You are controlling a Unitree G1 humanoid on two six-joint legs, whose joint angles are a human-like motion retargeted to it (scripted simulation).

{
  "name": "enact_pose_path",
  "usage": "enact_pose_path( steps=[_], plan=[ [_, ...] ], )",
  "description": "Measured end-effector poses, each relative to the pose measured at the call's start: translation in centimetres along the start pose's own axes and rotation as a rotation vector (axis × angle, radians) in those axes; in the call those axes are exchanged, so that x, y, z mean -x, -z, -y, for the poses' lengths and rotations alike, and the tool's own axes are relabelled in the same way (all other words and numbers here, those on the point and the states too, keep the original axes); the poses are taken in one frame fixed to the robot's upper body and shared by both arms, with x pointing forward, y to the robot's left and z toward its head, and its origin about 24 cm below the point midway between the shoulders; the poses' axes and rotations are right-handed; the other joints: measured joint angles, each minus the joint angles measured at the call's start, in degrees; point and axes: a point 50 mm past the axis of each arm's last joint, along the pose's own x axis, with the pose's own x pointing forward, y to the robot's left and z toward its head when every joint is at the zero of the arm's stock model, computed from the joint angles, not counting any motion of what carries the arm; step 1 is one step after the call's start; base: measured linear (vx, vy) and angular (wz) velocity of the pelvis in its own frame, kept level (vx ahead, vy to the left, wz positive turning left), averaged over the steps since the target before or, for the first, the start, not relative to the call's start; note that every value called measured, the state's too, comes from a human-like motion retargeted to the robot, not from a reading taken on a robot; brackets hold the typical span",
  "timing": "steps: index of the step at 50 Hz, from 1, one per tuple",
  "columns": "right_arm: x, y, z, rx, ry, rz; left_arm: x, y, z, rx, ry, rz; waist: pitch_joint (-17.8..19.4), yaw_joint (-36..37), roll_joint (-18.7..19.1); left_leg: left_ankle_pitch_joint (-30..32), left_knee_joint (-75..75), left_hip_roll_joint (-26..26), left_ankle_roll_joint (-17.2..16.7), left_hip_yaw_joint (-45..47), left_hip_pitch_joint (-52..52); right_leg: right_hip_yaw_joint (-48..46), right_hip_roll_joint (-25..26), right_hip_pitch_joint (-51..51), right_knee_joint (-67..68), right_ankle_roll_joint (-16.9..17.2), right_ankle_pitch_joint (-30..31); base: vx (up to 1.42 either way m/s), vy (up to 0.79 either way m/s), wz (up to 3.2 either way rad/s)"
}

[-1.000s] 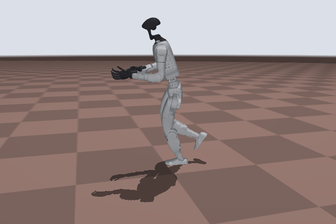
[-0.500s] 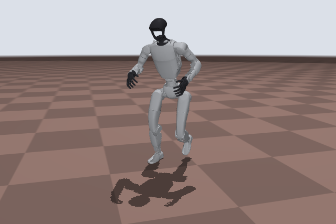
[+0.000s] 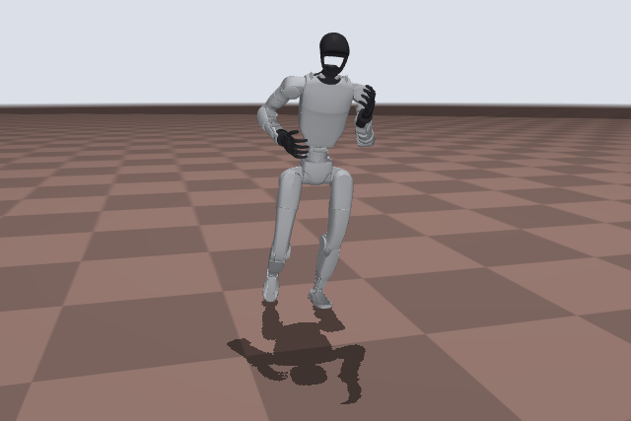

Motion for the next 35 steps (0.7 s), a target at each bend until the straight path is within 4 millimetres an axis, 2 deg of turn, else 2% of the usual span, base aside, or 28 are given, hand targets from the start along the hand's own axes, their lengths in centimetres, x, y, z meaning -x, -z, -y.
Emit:
enact_pose_path(
  steps=[2,5,6,7,8,10,12,14,15,17,18,20,22,23,25,27,30,33,35],
  plan=[
    [1.4,0.1,1.0,-0.046,-0.007,-0.063,-1.4,-1.8,3.1,0.032,0.159,0.116,-0.67,-6.63,3.94,5.19,-3.69,3.09,-2.62,-2.84,3.84,-2.85,1.58,-1.51,-11.07,-0.69,-1.11,0.95,-0.19,1.54],
    [2.1,0.1,3.0,0.013,0.012,-0.136,-2.3,-3.6,6.7,0.067,0.313,0.229,-1.08,-15.42,7.56,14.6,-8.15,5.27,-6.19,-6.53,8.86,-6.2,2.43,-0.76,-35.19,1.19,1.71,1.0,-0.3,1.45],
    [2.0,0.5,3.7,0.046,0.03,-0.164,-2.2,-3.7,7.8,0.325,0.365,0.166,-0.68,-17.63,7.64,17.25,-9.46,5.25,-7.07,-7.74,11.29,-7.86,1.97,0.2,-42.43,2.46,2.13,1.05,-0.39,1.31],
    [1.8,0.7,4.4,0.082,0.043,-0.186,-2.3,-3.7,8.5,0.435,0.407,0.143,-0.36,-19.46,7.56,19.58,-10.42,5.24,-7.69,-8.82,13.67,-9.49,1.52,0.94,-48.5,3.77,2.33,1.07,-0.42,1.08],
    [1.7,0.8,5.0,0.122,0.047,-0.195,-2.6,-3.6,8.4,0.247,0.439,0.202,-0.19,-20.54,7.15,21.26,-10.66,5.23,-7.79,-9.62,15.97,-11.06,1.09,1.26,-52.25,5.19,2.12,1.07,-0.45,0.77],
    [1.3,1.4,5.7,0.164,0.068,-0.211,-2.3,-2.7,8.4,0.135,0.482,0.19,0.43,-20.82,5.71,23.07,-7.93,4.78,-6.46,-10.6,19.5,-12.35,0.5,2.19,-54.9,6.45,3.78,1.06,-0.47,0.27],
    [0.3,2.0,5.6,0.194,0.122,-0.19,-1.3,-0.7,6.8,0.127,0.445,0.043,1.21,-18.84,4.56,22.76,4.6,4.13,-4.05,-10.22,18.54,-10.61,0.56,4.27,-51.13,3.94,4.21,1.03,-0.46,-0.43],
    [-2.2,1.5,4.5,0.206,0.155,-0.069,0.8,1.9,3.8,0.01,0.342,-0.086,2.48,-14.88,4.6,22.32,21.89,3.47,-2.21,-10.34,13.05,-7.72,2.04,5.46,-45.44,0.29,-0.84,0.97,-0.4,-1.06],
    [-3.5,1.0,4.0,0.209,0.179,-0.004,2.6,3.5,1.7,-0.069,0.257,-0.188,2.95,-12.8,5.37,21.61,30.77,2.86,-2.1,-11.39,9.41,-6.37,3.13,5.53,-42.16,-1.64,-4.21,0.96,-0.32,-1.3],
    [-6.1,-0.8,3.0,0.217,0.213,0.136,8.2,5.8,-3.3,-0.266,0.104,-0.452,3.26,-8.3,6.33,18.42,42.62,0.33,-2.88,-12.7,2.67,-3.78,4.69,6.02,-38.08,-3.22,-7.67,0.96,-0.26,-1.37],
    [-7.2,-2.0,2.5,0.216,0.226,0.212,11.6,5.9,-5.6,-0.342,0.058,-0.587,3.09,-5.77,6.03,17.16,46.18,-0.2,-2.68,-11.64,-0.49,-2.48,4.99,6.68,-37.27,-3.14,-8.14,0.98,-0.23,-1.36],
    [-8.5,-4.5,1.5,0.188,0.259,0.346,17.8,4.1,-9.0,-0.397,-0.033,-0.838,1.73,0.25,4.42,14.79,49.43,-0.01,-0.69,-7.27,-6.82,0.34,4.77,8.26,-37.76,-2.1,-7.49,0.99,-0.2,-1.36],
    [-8.6,-6.5,0.3,0.11,0.266,0.46,21.4,0.7,-10.8,-0.403,-0.108,-0.98,-0.18,7.9,0.69,12.11,46.72,0.63,1.9,-1.26,-12.17,3.69,3.29,9.93,-40.05,-0.37,-4.89,1.0,-0.12,-1.39],
    [-8.4,-7.3,-0.2,0.075,0.26,0.506,22.5,-1.0,-11.5,-0.413,-0.138,-1.03,-1.04,11.73,-1.29,11.09,43.62,0.92,2.65,1.68,-14.35,5.3,2.37,10.76,-41.43,0.58,-3.09,1.0,-0.04,-1.3],
    [-7.9,-8.7,-1.2,0.049,0.217,0.579,23.6,-4.0,-12.6,-0.464,-0.167,-1.102,-2.16,18.31,-4.47,9.61,34.07,1.14,2.68,6.53,-17.27,7.84,0.56,12.91,-44.52,2.8,1.23,1.01,0.05,-1.1],
    [-7.6,-9.8,-2.1,0.081,0.123,0.62,23.5,-6.3,-13.6,-0.536,-0.151,-1.143,-2.48,22.89,-6.01,9.06,19.89,1.86,1.45,10.9,-17.37,9.31,-0.36,15.85,-47.33,5.0,5.93,1.03,0.15,-0.88],
    [-7.4,-10.2,-3.3,0.109,-0.08,0.617,23.0,-8.6,-14.6,-0.589,-0.118,-1.178,-1.37,27.26,-5.39,10.46,-4.01,4.17,-2.55,18.4,-12.67,11.7,0.81,22.91,-50.96,6.44,11.93,1.06,0.24,-0.72],
    [-7.1,-7.3,-4.0,-0.007,-0.248,0.445,23.6,-7.5,-14.5,-0.548,-0.098,-1.193,1.17,26.44,-1.31,15.67,-11.18,5.67,-7.18,16.82,-7.96,13.96,3.22,33.16,-52.25,4.4,15.9,1.09,0.28,-0.06],
    [-6.8,-4.1,-3.3,-0.033,-0.224,0.282,23.2,-5.1,-14.2,-0.504,-0.088,-1.145,3.8,23.62,0.58,11.85,-5.42,5.66,-6.26,14.05,-4.48,13.73,3.59,37.56,-47.52,4.07,18.1,1.08,0.29,0.58]
  ],
)
